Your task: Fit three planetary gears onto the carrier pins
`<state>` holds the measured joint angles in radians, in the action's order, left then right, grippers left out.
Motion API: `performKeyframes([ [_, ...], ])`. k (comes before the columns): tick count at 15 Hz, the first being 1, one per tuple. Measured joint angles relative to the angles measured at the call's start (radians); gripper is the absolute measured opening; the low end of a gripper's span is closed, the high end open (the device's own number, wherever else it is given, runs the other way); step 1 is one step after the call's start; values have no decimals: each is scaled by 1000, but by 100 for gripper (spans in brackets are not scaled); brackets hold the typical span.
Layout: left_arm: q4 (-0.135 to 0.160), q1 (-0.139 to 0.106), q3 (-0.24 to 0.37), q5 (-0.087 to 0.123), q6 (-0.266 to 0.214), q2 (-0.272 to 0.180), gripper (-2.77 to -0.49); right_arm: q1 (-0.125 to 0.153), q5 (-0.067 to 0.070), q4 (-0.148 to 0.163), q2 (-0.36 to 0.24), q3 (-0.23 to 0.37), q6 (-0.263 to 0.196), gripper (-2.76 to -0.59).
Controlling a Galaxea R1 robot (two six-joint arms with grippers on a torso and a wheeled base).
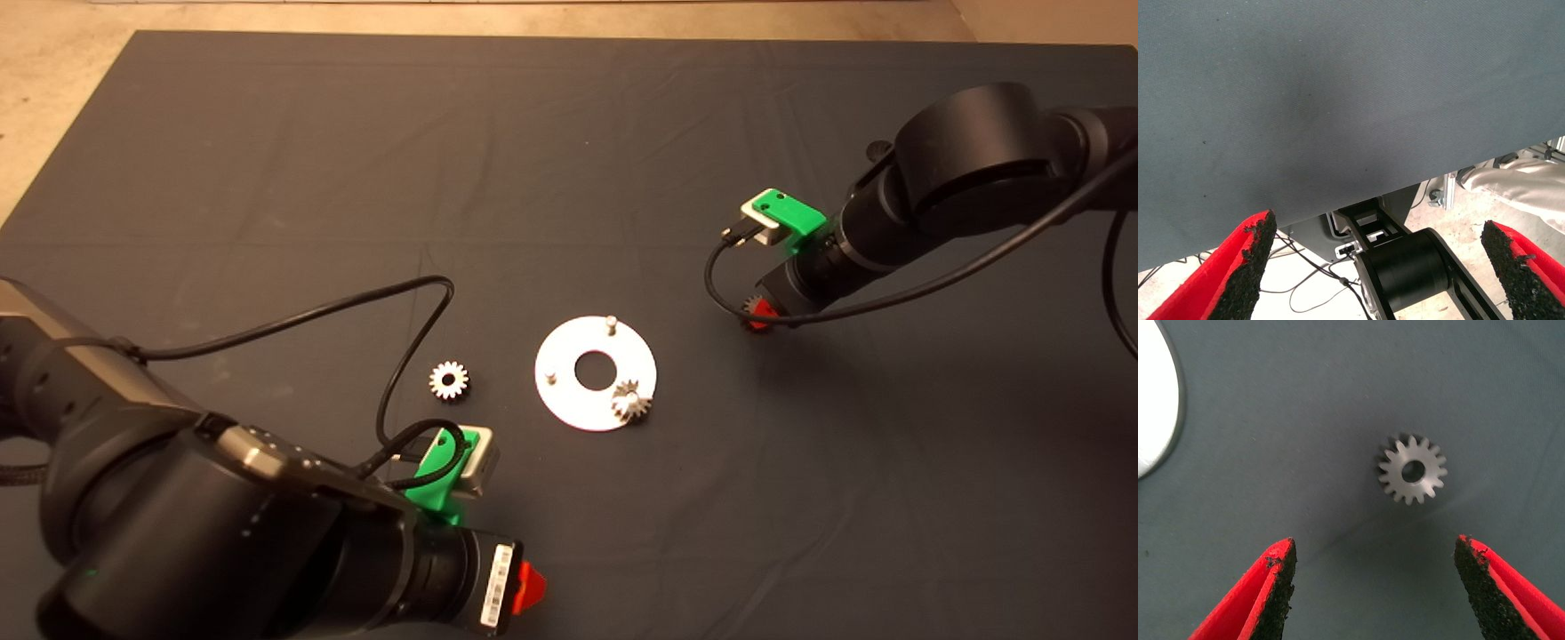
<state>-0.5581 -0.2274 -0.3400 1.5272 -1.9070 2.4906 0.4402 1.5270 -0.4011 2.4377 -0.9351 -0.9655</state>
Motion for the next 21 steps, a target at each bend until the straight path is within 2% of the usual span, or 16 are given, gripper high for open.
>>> performKeyframes([
  [4,0,0,0,0,0,3,-107,-6,5,5,-23,-33,4,-162],
  [6,0,0,0,0,0,3,-107,-6,2,5,-24,-53,6,-149],
  [8,0,0,0,-1,0,3,-107,-10,1,10,-32,-71,8,-147],
  [10,0,0,0,0,0,3,-107,-36,0,35,-43,-108,10,-147],
  [12,0,0,0,-1,0,4,-107,-75,-32,62,-44,-121,16,-147],
  [13,0,0,0,0,0,4,-107,-89,-39,71,-44,-121,19,-147],
  [15,0,0,0,0,0,4,-107,-92,-53,85,-44,-122,19,-147],
  [17,0,0,0,-1,0,9,-107,-88,-86,91,-44,-122,20,-147],
  [21,0,0,0,-1,0,9,-107,-88,-91,97,-33,-146,33,-147],
])
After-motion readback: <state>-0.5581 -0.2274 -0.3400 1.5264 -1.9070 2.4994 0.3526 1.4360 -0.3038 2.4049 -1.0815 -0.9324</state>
